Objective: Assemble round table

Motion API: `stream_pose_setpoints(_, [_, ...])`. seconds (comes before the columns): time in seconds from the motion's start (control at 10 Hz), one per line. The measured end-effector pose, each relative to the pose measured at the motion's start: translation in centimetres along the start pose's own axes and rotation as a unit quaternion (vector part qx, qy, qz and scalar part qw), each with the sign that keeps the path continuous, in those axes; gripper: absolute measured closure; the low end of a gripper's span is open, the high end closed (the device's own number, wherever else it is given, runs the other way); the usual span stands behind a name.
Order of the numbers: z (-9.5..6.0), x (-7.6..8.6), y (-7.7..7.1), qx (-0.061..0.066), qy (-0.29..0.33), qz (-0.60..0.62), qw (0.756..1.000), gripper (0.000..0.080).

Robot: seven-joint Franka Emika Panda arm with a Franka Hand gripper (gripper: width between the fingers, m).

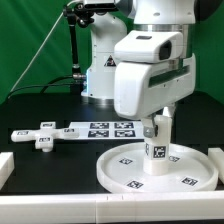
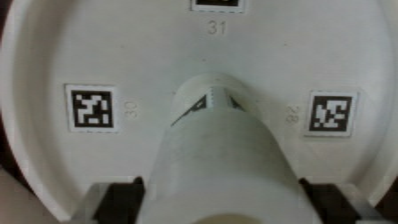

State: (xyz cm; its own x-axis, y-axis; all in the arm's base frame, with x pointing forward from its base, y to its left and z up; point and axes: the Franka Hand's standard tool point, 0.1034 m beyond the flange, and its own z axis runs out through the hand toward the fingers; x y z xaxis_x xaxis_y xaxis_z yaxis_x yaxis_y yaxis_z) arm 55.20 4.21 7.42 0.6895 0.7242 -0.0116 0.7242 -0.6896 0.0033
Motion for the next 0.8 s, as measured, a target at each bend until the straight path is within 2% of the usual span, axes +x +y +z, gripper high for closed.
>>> stream_pose_setpoints(0.2, [-0.04,-0.04,-0.06,0.002,0.002,0.118,0.993,0.0390])
stream_pose_setpoints(0.8, [-0.03,-0.15,0.03,0.005,0.003,0.291,0.957,0.0390])
